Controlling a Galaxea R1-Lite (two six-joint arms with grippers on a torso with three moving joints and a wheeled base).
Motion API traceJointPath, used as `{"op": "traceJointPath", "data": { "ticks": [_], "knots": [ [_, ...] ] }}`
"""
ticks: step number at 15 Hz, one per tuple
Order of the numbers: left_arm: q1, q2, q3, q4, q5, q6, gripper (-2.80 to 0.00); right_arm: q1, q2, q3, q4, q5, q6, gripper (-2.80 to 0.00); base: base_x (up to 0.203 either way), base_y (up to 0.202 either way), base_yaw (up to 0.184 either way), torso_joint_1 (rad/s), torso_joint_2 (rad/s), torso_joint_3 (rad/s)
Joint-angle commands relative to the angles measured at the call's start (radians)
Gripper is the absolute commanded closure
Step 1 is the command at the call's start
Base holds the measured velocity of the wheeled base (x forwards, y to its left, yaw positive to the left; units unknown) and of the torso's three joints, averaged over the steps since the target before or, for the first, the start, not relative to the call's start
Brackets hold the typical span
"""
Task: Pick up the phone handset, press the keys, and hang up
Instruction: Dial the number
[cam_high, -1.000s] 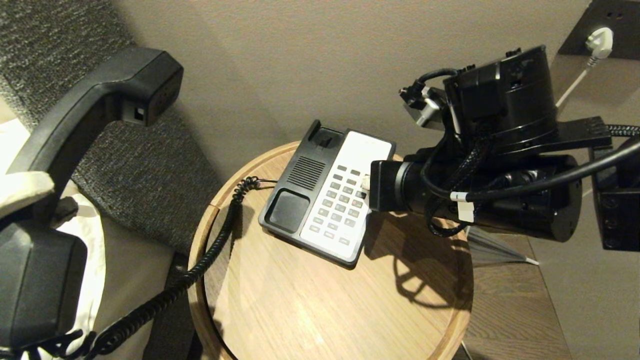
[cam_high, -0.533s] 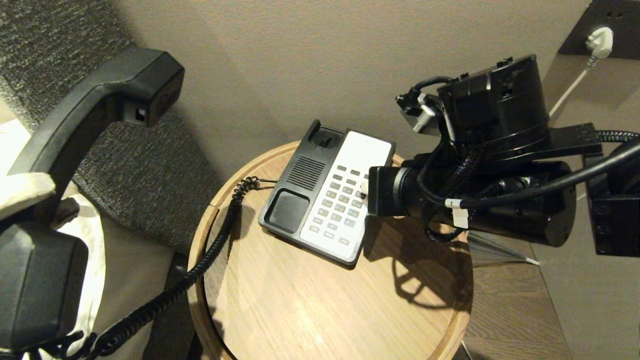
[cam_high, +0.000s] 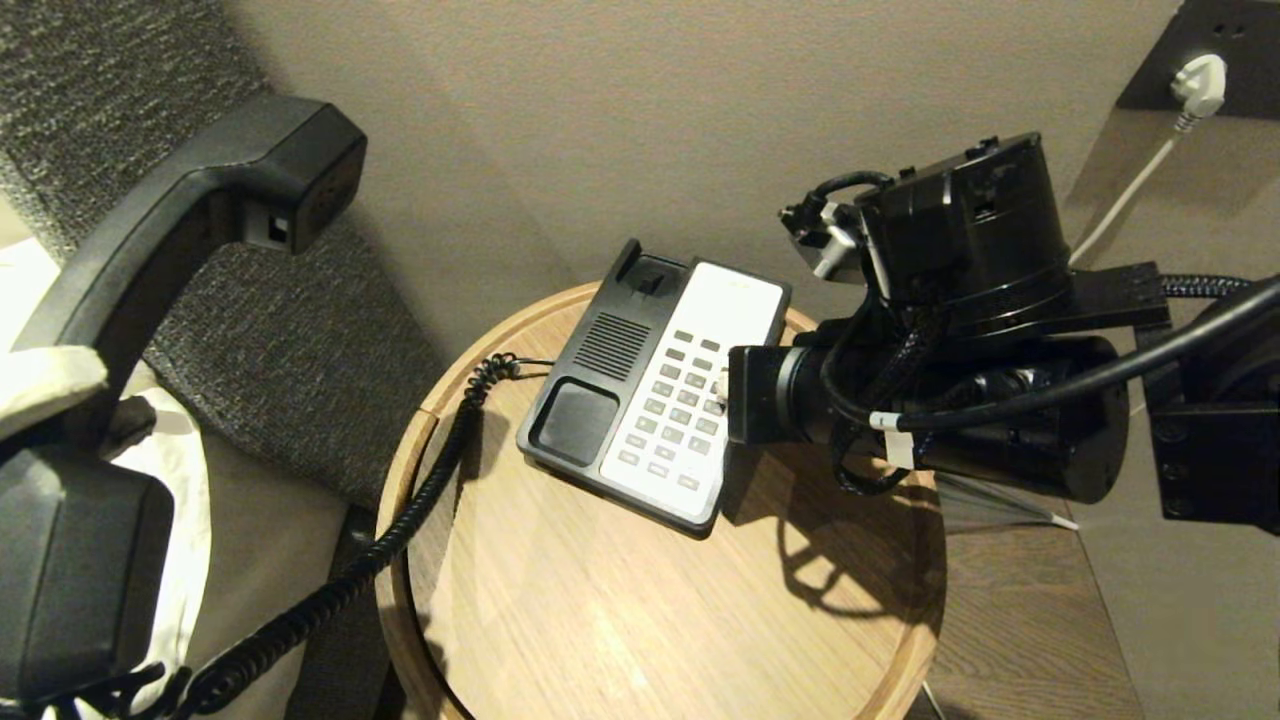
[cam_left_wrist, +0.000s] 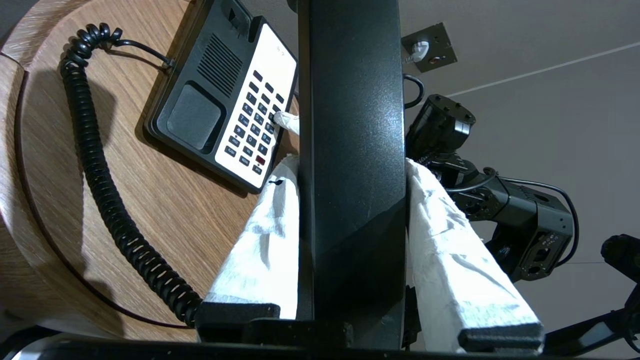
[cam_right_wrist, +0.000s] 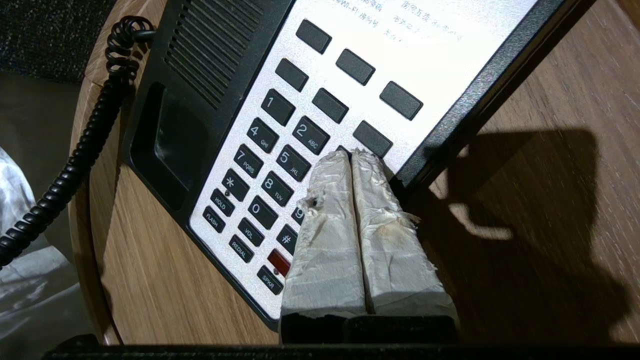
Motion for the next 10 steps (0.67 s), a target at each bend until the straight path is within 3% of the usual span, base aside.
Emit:
{"op": "traceJointPath", "data": {
  "ticks": [1,10],
  "knots": [
    [0.000,-0.002,0.000,0.001,0.000,-0.005,0.00,-0.001,0.004,-0.001,0.001,-0.002,0.002,0.00,0.000,0.000,0.000,0.000,0.00,0.000],
    [0.000,-0.002,0.008,-0.001,0.000,-0.005,0.00,-0.001,0.007,0.015,0.001,-0.003,0.002,0.00,0.000,0.000,0.000,0.000,0.00,0.000]
  ]
}}
